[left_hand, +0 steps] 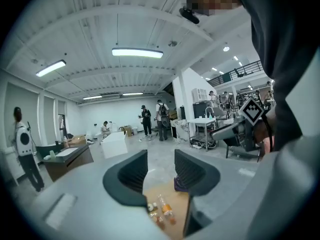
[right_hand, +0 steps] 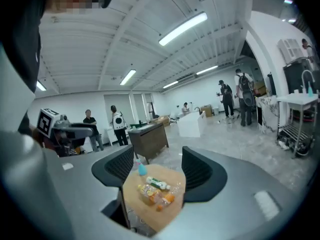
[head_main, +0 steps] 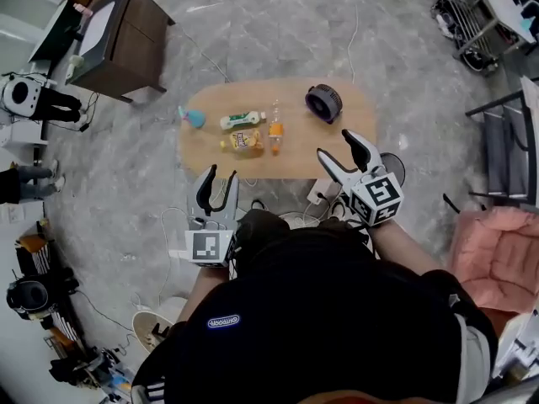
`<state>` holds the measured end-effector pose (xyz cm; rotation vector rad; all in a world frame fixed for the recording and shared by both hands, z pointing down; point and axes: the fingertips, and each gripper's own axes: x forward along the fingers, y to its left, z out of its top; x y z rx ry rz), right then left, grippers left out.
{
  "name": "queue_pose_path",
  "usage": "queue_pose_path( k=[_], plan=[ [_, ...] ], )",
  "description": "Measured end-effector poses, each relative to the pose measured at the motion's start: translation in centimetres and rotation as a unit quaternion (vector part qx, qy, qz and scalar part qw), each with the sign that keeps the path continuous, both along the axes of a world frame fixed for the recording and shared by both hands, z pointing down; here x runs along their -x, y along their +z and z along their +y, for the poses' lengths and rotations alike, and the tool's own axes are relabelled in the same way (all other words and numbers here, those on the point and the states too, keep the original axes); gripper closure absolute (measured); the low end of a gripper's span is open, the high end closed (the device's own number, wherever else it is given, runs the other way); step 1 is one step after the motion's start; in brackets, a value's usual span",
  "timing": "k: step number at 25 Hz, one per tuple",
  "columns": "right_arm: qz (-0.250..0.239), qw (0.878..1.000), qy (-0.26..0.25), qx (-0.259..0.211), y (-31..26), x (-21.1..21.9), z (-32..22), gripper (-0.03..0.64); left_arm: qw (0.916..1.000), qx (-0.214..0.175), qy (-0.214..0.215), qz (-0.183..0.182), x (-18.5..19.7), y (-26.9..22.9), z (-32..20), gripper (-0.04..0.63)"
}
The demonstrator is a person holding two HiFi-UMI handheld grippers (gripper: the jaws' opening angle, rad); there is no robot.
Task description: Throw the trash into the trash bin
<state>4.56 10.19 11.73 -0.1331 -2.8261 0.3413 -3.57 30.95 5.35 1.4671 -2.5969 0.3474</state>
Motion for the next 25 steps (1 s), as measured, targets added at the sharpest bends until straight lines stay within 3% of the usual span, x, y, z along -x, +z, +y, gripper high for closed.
queue_pose_path(
  k=[7, 11, 16, 25],
  plan=[
    [0.12, 0.992, 0.043, -0.006, 14.6, 6.8, 1.7, 0.282, 0.9995, 0.013, 0.017, 0.021, 3.4, 5.3, 3.7, 0.435],
    [0.169, 0.981, 0.092, 0.014, 23.1, 11.3, 3.3, 0.282, 0.9988, 0.02, 0.023, 0.038, 7.3, 8.3, 6.3, 0.436],
    [0.243, 0.961, 0.128, 0.015, 35.0, 16.2, 4.6, 0.282, 0.9954, 0.055, 0.021, 0.076, 10.7, 13.7, 10.5, 0.436],
    [0.322, 0.938, 0.13, 0.021, 47.9, 19.6, 6.8, 0.281, 0.9858, 0.107, -0.003, 0.13, 12.7, 20.9, 17.0, 0.436]
  ],
)
